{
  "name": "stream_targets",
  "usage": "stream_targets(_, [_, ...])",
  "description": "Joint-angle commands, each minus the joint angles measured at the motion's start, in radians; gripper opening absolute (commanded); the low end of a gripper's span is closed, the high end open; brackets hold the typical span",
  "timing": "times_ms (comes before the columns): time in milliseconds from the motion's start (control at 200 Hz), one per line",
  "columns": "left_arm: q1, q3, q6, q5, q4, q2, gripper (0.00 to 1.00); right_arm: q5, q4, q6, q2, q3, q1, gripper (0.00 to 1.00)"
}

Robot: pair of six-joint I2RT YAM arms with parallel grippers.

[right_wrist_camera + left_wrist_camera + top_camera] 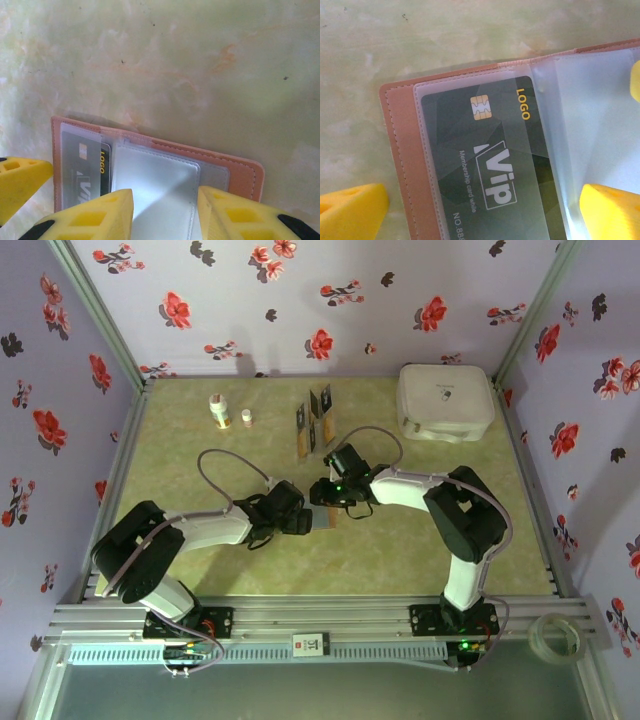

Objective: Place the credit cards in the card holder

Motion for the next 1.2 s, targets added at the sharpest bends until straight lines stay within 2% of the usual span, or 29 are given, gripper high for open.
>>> stream_targets(0, [0.0, -0.038, 0.0, -0.003, -0.031, 0.017, 1.0, -0.001, 0.012, 0.014, 0.023, -0.006, -0.006, 0.38])
stream_targets(305, [0.0, -0.036, 0.0, -0.004, -0.028, 0.021, 1.0, -0.032, 0.022, 0.015, 0.027, -0.006, -0.004, 0.38])
stream_targets(755, [0.0, -0.038, 0.003, -0.003, -0.022, 0.017, 1.0, -0.097, 0.083, 0.061, -0.012, -0.024, -0.004, 0.32])
stream_targets(1195, [0.0, -0.045, 0.003, -0.005, -0.022, 0.015, 1.0, 0.014, -0.012, -0.021, -0.025, -0.017, -0.035, 0.29])
